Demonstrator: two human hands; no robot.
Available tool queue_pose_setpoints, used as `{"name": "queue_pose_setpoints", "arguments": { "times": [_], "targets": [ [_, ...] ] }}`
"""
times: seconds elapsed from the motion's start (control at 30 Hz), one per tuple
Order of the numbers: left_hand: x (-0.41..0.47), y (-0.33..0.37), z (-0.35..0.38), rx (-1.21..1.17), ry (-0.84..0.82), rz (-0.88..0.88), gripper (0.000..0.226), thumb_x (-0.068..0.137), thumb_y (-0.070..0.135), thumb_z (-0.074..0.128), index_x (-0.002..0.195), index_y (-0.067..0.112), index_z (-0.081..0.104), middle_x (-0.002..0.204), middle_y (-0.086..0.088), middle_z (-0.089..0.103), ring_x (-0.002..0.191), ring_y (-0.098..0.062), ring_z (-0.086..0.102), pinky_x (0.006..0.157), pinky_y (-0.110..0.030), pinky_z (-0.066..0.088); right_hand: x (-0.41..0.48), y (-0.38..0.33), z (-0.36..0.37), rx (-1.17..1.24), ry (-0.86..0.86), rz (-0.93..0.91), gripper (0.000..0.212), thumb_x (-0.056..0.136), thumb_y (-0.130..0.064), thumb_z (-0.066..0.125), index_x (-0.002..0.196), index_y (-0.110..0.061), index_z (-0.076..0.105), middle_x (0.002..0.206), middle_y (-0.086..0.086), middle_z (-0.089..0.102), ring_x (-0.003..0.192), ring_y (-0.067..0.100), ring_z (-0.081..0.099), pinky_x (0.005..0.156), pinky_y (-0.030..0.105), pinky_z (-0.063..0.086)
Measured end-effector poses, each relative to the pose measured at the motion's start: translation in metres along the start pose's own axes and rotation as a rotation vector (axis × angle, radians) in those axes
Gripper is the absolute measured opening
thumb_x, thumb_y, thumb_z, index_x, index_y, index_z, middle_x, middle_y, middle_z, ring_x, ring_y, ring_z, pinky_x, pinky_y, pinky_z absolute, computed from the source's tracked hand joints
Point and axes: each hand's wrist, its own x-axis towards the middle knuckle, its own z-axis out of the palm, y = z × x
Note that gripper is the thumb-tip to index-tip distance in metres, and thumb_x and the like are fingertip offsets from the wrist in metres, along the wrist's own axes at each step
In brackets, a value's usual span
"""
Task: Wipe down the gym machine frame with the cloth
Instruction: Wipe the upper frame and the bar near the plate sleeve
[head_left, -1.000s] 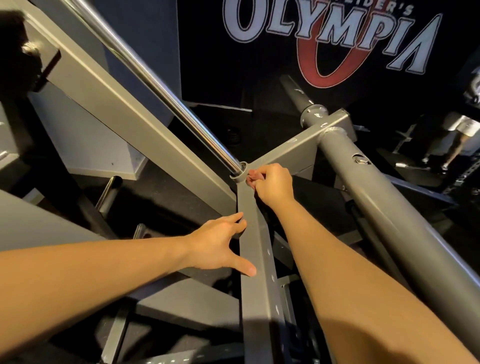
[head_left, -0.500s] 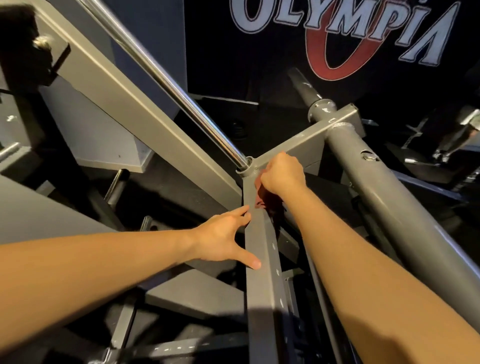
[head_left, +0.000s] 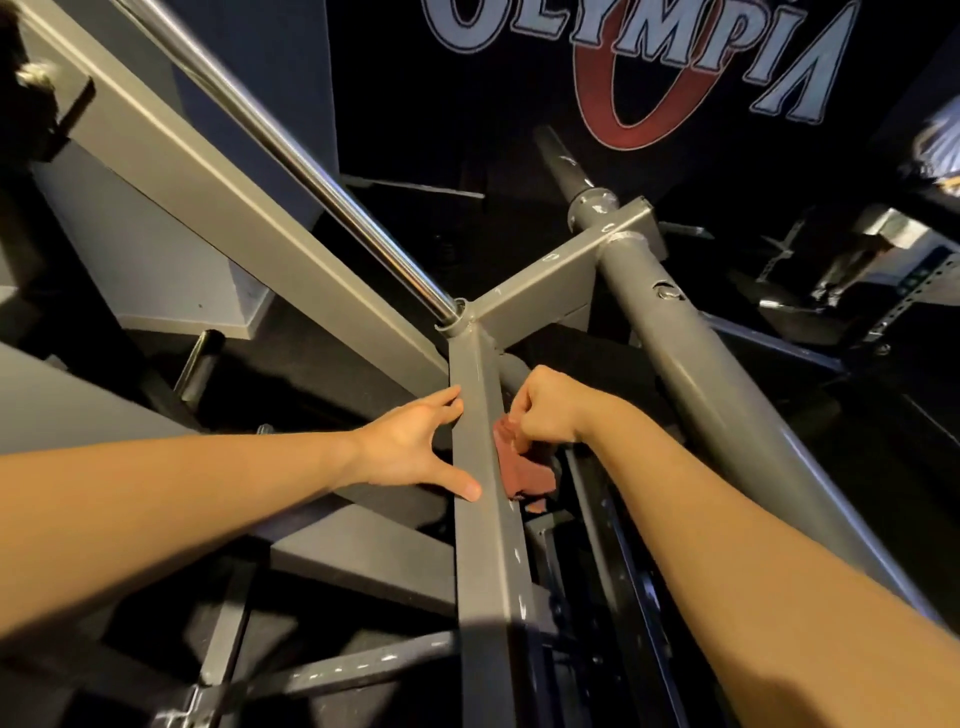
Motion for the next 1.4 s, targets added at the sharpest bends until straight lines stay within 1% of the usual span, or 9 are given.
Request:
{"name": "queue_pose_setpoints", "arguments": {
  "times": [0.13,0.33,0.57,0.63,0.9,1.07,1.13,1.3,1.4],
  "targets": [
    [-0.002,0.001,-0.001,0.032,-0.004,-0.017,0.128,0.062,0.064,0.089,0.162,0.022,0.022,0.171,0.01,0.005,0.156,-0.012,0.011,0.127,-0.038,0.018,-0.016,-0.012,-0.002,-0.208,-0.133,0.02,0.011,0.076,-0.003,0.083,0.082,-0.008,0.074,0.092,0.011,0.074,0.094,0.028,0.07,0.088,0.044,0.06],
    [0.006,-0.005,0.0,0.064,0.001,-0.035,0.14,0.055,0.075,0.084,0.163,0.018,0.018,0.171,0.011,0.001,0.157,-0.012,0.006,0.127,-0.039,0.018,0.027,-0.015,0.015,-0.058,0.417,0.035,0.009,0.09,-0.014,0.074,0.098,-0.011,0.071,0.09,0.005,0.069,0.087,0.021,0.069,0.084,0.043,0.061],
    [0.004,-0.007,0.003,0.026,0.012,-0.045,0.139,0.053,0.071,0.089,0.163,0.019,0.022,0.17,0.013,0.005,0.156,-0.01,0.011,0.126,-0.033,0.019,-0.034,-0.017,0.009,-0.223,-0.336,0.072,0.013,0.077,-0.009,0.087,0.08,-0.007,0.074,0.076,0.005,0.069,0.077,0.023,0.068,0.081,0.038,0.062],
    [0.004,-0.006,0.002,0.028,0.015,-0.049,0.139,0.053,0.071,0.089,0.163,0.018,0.022,0.17,0.013,0.005,0.156,-0.011,0.012,0.125,-0.034,0.02,-0.042,-0.016,0.011,-0.174,-0.363,0.111,0.014,0.078,-0.007,0.087,0.088,-0.003,0.078,0.078,0.007,0.071,0.08,0.026,0.07,0.079,0.038,0.063],
    [0.008,-0.009,0.003,0.009,0.023,-0.029,0.137,0.052,0.072,0.088,0.162,0.024,0.024,0.17,0.014,0.007,0.155,-0.013,0.017,0.125,-0.04,0.024,-0.005,-0.006,0.024,0.021,0.292,0.071,0.008,0.087,-0.012,0.077,0.084,-0.012,0.07,0.089,0.006,0.071,0.088,0.021,0.07,0.082,0.041,0.061],
    [0.005,-0.007,0.002,0.044,0.028,-0.029,0.136,0.055,0.071,0.088,0.162,0.019,0.023,0.171,0.012,0.006,0.156,-0.013,0.014,0.125,-0.036,0.021,-0.045,-0.027,0.011,-0.188,-0.38,0.114,0.013,0.079,-0.007,0.084,0.086,-0.009,0.074,0.093,0.011,0.071,0.096,0.031,0.071,0.088,0.045,0.061],
    [0.004,-0.007,0.003,0.043,0.033,-0.029,0.136,0.054,0.071,0.088,0.162,0.019,0.023,0.171,0.012,0.006,0.156,-0.012,0.013,0.125,-0.035,0.021,-0.05,-0.03,0.008,-0.207,-0.468,0.13,0.015,0.078,-0.007,0.085,0.089,-0.01,0.075,0.095,0.01,0.072,0.097,0.03,0.07,0.089,0.044,0.061],
    [0.006,-0.009,0.002,0.026,0.033,-0.013,0.132,0.056,0.069,0.089,0.162,0.027,0.022,0.17,0.011,0.009,0.154,-0.013,0.02,0.126,-0.041,0.023,-0.019,-0.016,0.031,-0.022,0.346,0.096,0.011,0.086,-0.015,0.079,0.092,-0.012,0.071,0.09,0.005,0.07,0.093,0.024,0.07,0.086,0.044,0.061],
    [0.006,-0.01,0.001,0.027,0.04,-0.004,0.132,0.056,0.069,0.089,0.162,0.026,0.023,0.17,0.011,0.011,0.154,-0.012,0.02,0.126,-0.039,0.023,-0.02,-0.012,0.035,-0.015,0.317,0.069,0.007,0.087,-0.013,0.078,0.09,-0.011,0.071,0.091,0.007,0.07,0.091,0.024,0.069,0.086,0.044,0.061]
  ]
}}
